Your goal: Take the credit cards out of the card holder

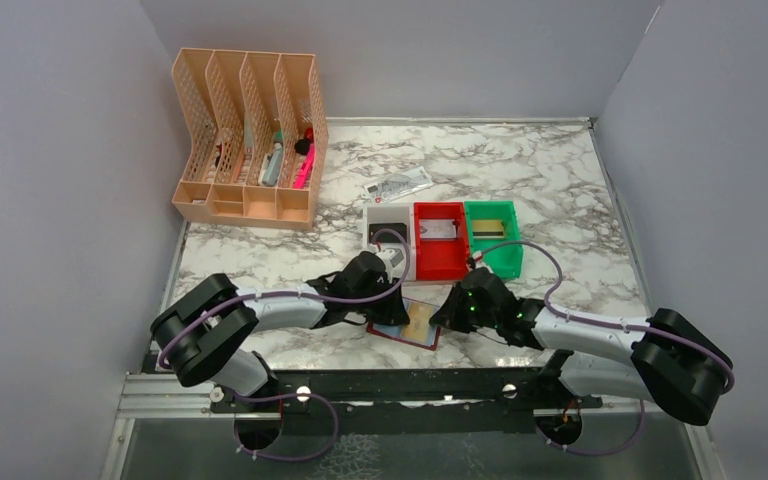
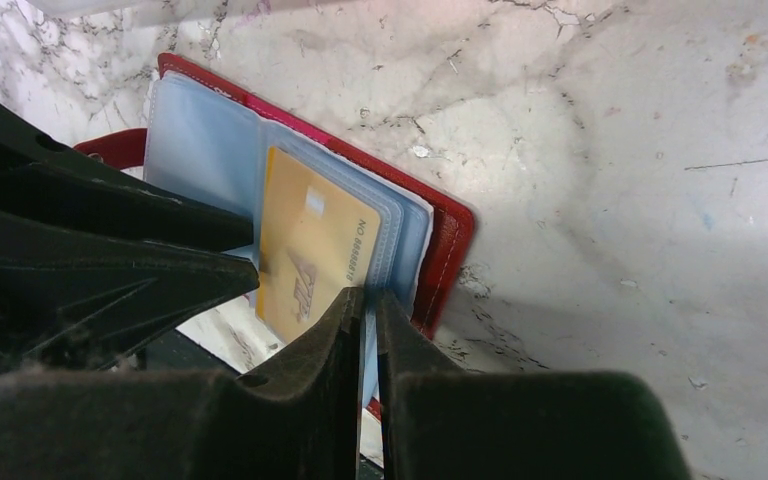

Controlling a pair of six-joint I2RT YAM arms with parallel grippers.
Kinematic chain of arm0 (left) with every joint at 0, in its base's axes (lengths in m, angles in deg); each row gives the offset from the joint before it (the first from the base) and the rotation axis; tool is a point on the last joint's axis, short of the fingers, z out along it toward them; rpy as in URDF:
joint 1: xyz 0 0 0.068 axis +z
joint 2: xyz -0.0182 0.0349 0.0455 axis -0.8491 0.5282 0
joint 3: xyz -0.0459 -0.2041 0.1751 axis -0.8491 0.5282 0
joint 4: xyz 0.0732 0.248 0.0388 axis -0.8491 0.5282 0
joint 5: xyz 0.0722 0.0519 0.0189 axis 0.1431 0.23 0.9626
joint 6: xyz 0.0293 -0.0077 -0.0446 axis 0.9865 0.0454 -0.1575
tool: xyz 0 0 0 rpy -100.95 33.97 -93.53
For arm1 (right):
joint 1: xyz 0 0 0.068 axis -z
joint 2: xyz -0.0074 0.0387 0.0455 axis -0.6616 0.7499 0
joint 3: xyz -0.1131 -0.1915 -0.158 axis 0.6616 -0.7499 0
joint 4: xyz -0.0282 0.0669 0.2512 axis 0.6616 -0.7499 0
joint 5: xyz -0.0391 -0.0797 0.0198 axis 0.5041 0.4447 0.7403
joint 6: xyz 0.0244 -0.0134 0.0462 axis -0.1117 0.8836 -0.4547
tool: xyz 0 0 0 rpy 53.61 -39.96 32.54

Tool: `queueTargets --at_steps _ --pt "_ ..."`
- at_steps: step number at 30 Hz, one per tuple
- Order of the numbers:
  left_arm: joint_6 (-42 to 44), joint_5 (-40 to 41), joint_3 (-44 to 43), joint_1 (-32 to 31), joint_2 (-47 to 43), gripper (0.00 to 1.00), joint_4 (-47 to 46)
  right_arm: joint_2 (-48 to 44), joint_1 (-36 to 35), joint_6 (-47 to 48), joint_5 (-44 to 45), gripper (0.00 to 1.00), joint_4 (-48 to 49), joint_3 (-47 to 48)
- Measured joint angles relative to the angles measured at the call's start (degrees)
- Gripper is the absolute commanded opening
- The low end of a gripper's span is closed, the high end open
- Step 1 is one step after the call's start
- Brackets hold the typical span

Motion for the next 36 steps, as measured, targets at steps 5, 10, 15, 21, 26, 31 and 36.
queueTargets --at_steps 5,10,15,21,26,31,36 --pt "-0.7 0.5 1.2 0.0 -0.3 0.27 -1.8 0.0 0.0 0.6 -0.3 0.13 0.0 0.2" --pt "-0.9 0.5 1.8 0.0 -0.3 0.21 -2.9 1.6 0.0 1.0 -0.5 0.10 -0.1 1.4" --pt "-1.3 0.5 2.5 0.0 -0.3 0.14 -4.0 2.6 0.0 1.0 -0.5 0.10 0.0 2.0" --pt "-2.0 0.6 3.1 0.0 -0.3 0.05 -4.9 3.7 0.0 1.5 -0.5 0.06 0.1 2.7" --pt "-2.2 0.8 3.1 0.1 -0.3 0.01 -4.8 3.8 0.0 1.6 -0.6 0.06 0.2 2.8" --pt "-2.2 1.4 3.1 0.0 -1.1 0.15 -4.0 3.0 0.0 2.0 -0.5 0.17 -1.2 3.1" --pt "-2.1 1.6 3.1 -0.3 -2.3 0.26 -2.6 -1.8 0.0 2.7 -0.6 0.27 -4.7 3.2"
